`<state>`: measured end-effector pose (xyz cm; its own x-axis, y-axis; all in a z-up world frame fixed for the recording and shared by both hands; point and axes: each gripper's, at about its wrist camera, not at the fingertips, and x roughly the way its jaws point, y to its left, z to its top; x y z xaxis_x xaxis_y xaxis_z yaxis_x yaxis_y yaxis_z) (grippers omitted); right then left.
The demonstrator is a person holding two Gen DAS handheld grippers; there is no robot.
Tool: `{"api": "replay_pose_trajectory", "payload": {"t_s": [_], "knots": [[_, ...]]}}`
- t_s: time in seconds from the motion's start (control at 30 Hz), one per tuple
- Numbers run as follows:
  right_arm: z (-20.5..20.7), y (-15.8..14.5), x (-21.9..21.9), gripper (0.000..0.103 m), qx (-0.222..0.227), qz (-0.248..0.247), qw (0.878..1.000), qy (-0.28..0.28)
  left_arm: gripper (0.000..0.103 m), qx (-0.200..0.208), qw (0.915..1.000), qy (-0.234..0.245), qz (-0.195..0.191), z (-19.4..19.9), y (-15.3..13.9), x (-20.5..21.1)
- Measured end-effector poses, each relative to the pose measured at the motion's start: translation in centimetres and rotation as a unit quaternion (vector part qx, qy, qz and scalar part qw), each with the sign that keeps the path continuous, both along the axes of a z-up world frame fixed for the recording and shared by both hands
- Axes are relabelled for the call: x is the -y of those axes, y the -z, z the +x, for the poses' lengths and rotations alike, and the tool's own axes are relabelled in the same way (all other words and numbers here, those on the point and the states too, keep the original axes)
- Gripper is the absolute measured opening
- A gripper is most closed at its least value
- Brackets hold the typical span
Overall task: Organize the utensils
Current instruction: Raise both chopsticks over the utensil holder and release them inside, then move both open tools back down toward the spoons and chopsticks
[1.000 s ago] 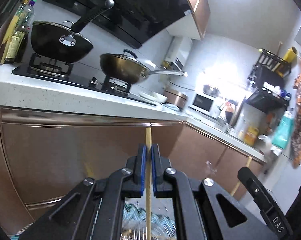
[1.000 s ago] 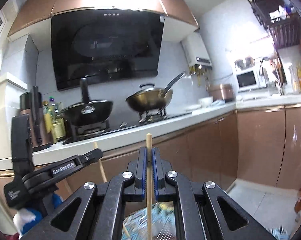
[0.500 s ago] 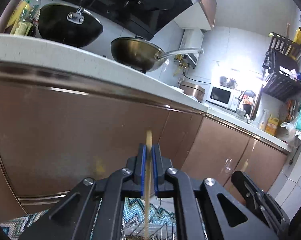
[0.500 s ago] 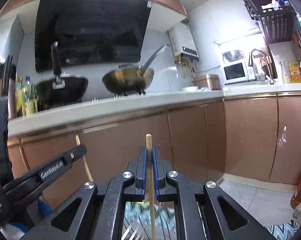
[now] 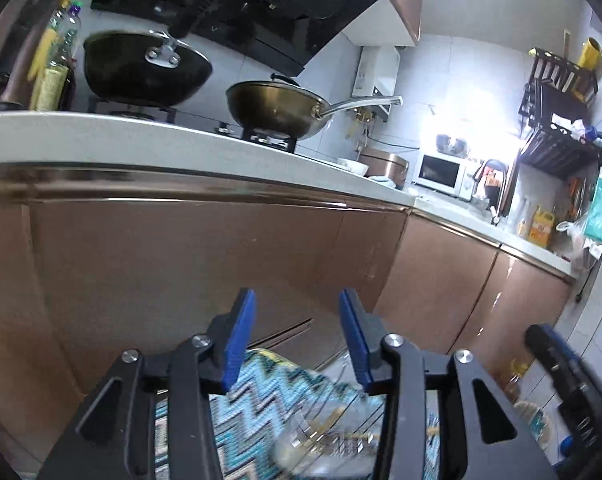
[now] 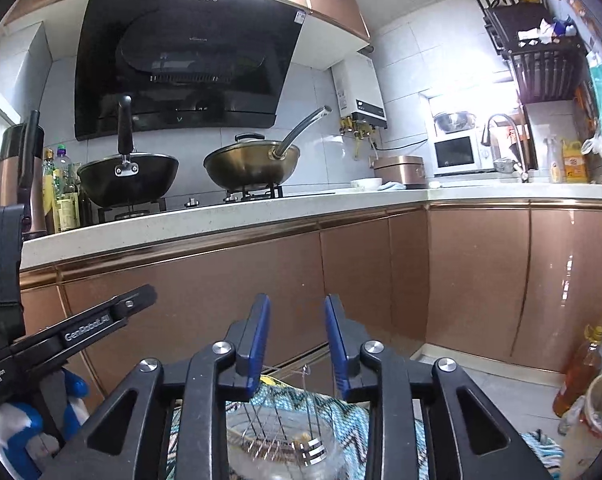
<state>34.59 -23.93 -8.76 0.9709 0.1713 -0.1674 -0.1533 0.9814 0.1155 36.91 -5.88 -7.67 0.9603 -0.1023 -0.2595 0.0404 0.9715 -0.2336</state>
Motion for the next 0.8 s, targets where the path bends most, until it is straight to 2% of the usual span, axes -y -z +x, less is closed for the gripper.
{"api": "replay_pose_trajectory", "payload": {"t_s": [0.1,0.23,0.57,0.7,0.8], "knots": [[-2.4,-0.6,0.2,0.029,-0.012,-0.003,1.000,0.009,0.045,-0.012,0.9999,-0.002,-0.005,-2.3,-0.8,-1.8],[-4.9,-1.3,0.2,0.029,-0.030,-0.009,0.999,0.018,0.049,-0.005,0.9999,-0.014,-0.003,-6.0,-2.1,-4.3],[-10.4,-2.5,-0.5,0.029,-0.078,0.003,0.997,0.018,0.049,-0.012,0.9996,-0.013,0.019,-14.2,-4.9,-9.3],[-12.1,-2.7,-1.0,0.029,-0.102,0.009,0.995,0.010,0.049,-0.028,0.9992,-0.010,0.027,-16.3,-5.3,-10.7],[-13.3,-2.7,-1.1,0.029,-0.119,0.016,0.993,0.005,0.049,-0.054,0.9983,0.006,0.020,-17.6,-4.8,-11.9]]}}
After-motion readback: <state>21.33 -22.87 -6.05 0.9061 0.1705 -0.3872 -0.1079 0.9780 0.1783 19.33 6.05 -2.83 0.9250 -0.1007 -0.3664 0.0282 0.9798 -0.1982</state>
